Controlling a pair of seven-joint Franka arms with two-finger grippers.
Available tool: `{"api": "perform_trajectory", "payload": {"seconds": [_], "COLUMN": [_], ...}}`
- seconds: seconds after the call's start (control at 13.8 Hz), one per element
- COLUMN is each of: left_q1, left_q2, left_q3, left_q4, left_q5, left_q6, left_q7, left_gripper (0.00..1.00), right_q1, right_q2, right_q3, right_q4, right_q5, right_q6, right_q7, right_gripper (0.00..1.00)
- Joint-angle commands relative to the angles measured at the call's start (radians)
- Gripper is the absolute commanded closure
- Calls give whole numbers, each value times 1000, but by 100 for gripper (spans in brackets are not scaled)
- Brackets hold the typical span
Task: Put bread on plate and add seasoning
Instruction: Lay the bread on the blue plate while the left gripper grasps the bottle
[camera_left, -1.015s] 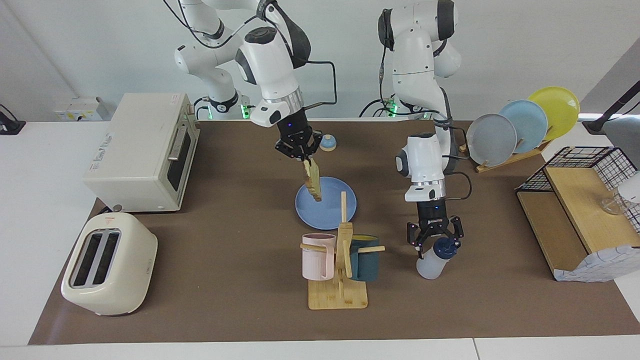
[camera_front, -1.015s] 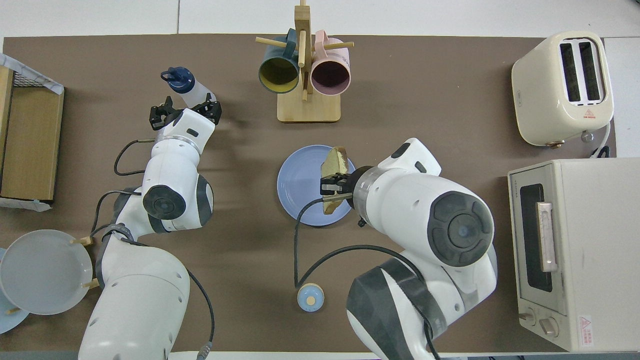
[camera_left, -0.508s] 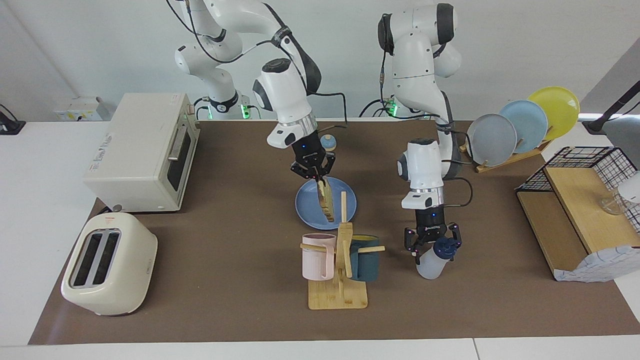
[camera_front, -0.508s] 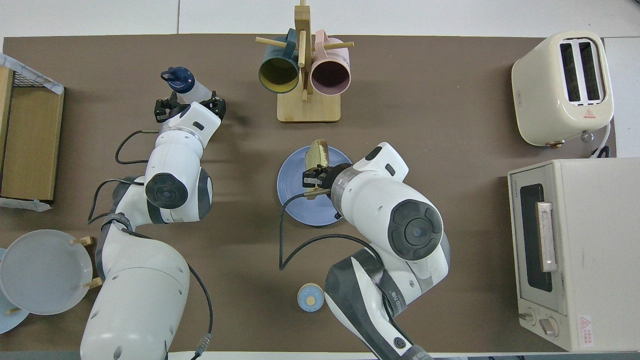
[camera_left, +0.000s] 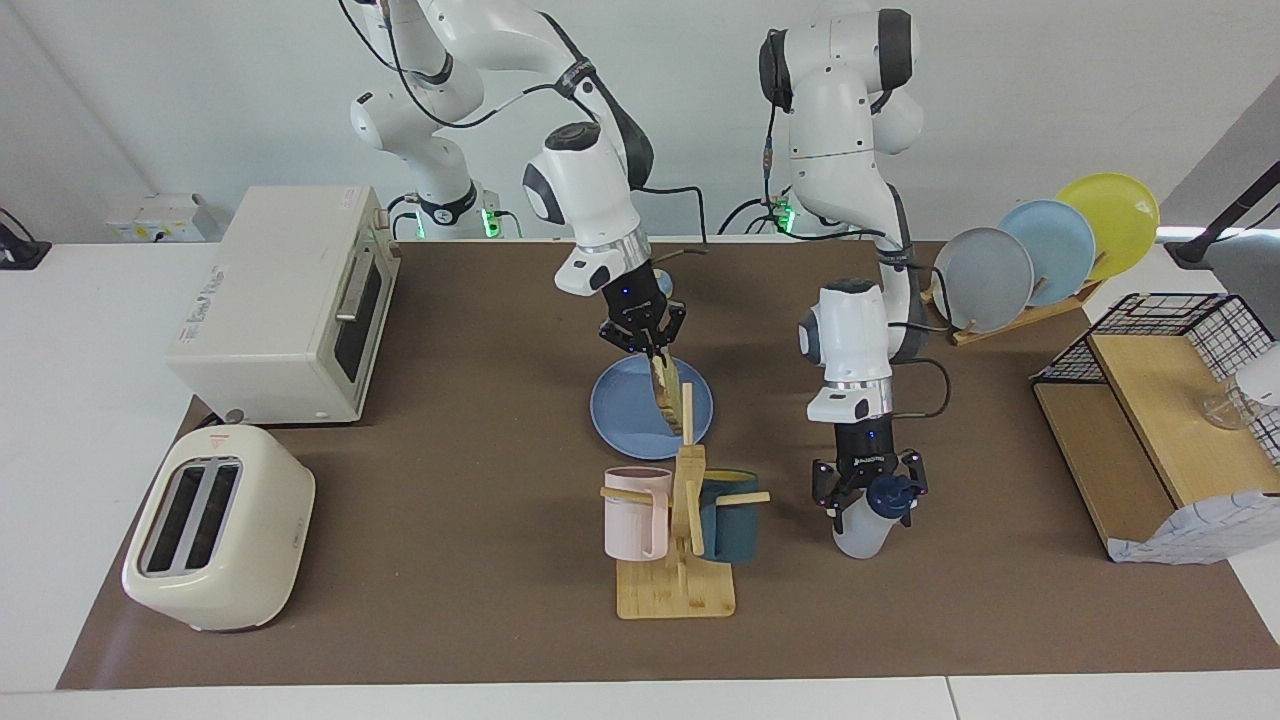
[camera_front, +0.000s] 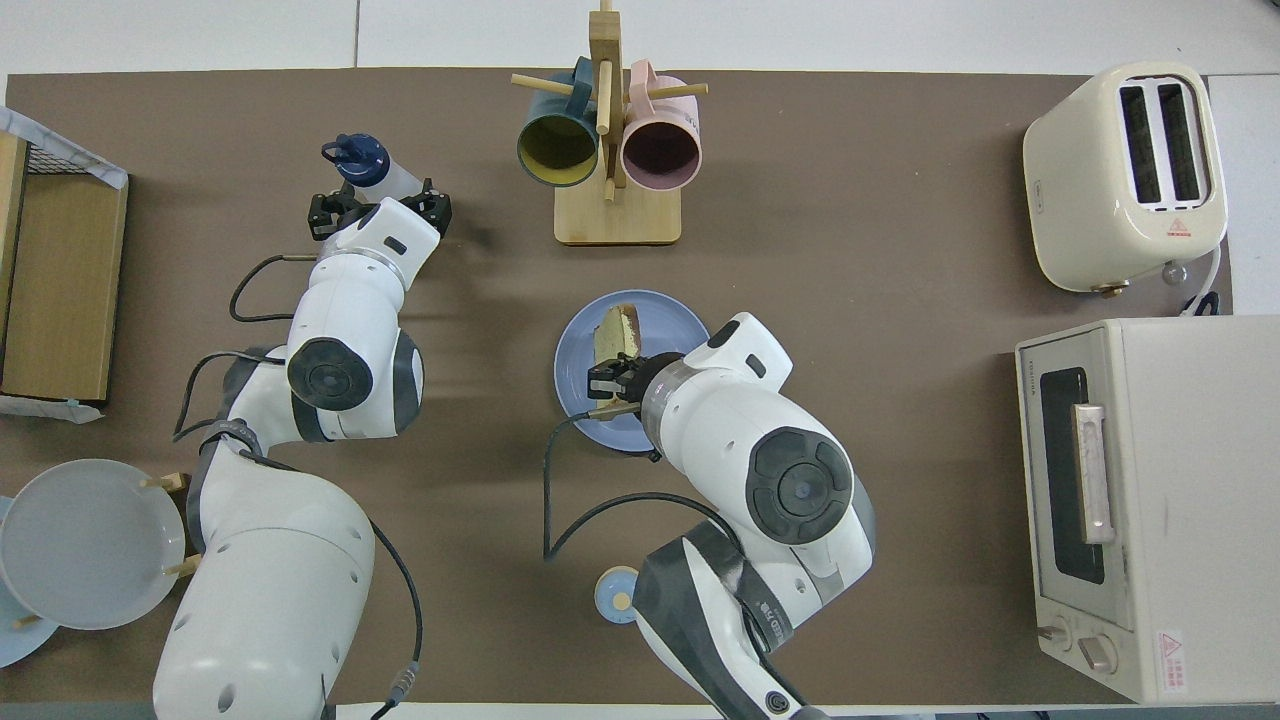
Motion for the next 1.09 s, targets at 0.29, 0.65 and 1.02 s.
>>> {"api": "perform_trajectory", "payload": {"seconds": [0.29, 0.65, 1.02], "left_q1": [90, 90, 92], "left_q2": [-7, -7, -7], "left_q3": [-93, -96, -96], "left_q4": [30, 30, 30], "left_q5": [3, -6, -6], "left_q6": [-9, -5, 8], "left_q7": [-1, -13, -71], "left_gripper": [0, 13, 100], "right_q1": [-10, -44, -97], "right_q2": [-52, -54, -52], "right_q3": [-1, -4, -4], "right_q4": [-128, -122, -84], "right_q5": [24, 22, 22], "right_q6": [47, 18, -89], "right_q7": [-4, -47, -49], "right_gripper": [100, 0, 0]}}
